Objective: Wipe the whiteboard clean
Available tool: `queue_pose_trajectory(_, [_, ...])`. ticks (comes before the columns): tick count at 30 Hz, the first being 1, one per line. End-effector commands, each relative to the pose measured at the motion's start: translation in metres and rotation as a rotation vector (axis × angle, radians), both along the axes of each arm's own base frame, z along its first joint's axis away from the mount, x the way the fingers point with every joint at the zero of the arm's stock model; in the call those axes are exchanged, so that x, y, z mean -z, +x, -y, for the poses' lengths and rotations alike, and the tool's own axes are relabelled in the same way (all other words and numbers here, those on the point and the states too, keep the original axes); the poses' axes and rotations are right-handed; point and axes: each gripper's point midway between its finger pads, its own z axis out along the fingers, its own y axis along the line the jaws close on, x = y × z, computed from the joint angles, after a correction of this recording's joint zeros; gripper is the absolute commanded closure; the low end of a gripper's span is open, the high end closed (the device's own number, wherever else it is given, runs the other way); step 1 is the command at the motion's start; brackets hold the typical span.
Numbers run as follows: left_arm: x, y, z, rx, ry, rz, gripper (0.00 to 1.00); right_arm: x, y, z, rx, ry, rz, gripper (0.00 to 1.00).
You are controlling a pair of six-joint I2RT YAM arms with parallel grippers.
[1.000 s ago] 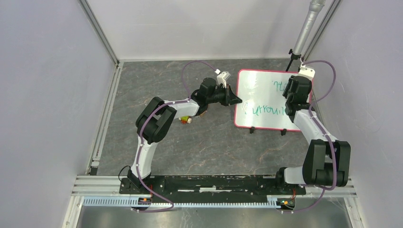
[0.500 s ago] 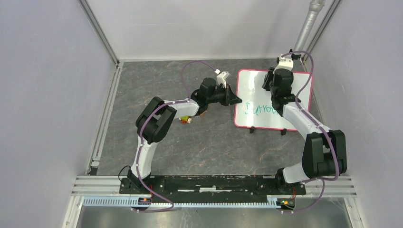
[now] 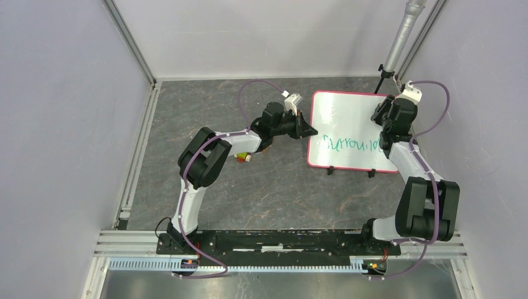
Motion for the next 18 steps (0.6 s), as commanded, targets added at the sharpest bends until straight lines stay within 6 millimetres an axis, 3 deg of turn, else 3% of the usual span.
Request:
queue_pose_trajectory(1, [0.073,0.022,-0.040,-0.146,0.275,0.036,0.98,0.034,-0.020,0.012,0.035,-0.022,-0.125,0.62])
queue_pose_trajectory(3, [0.073,0.022,-0.040,-0.146,0.275,0.037,0.98,0.028,-0.015,0.001,0.008,-0.011,-0.102,0.62])
queue_pose_trajectory(10, [0.074,0.023,-0.040,-0.149,0.281,0.034,0.98,-0.001,0.014,-0.078,-0.156,-0.028,-0.043,0.62])
queue_pose_trajectory(12, [0.074,0.023,-0.040,-0.149,0.282,0.034,0.98,-0.007,0.020,-0.093,-0.185,-0.028,-0.031,0.62])
queue_pose_trajectory(14, [0.075,0.023,-0.040,-0.148,0.283,0.032,0.98,-0.007,0.025,-0.098,-0.200,-0.014,-0.024,0.62])
queue_pose_trajectory(18, [0.075,0.023,-0.039,-0.149,0.283,0.032,0.98,0.000,0.023,-0.075,-0.140,-0.022,-0.055,0.62])
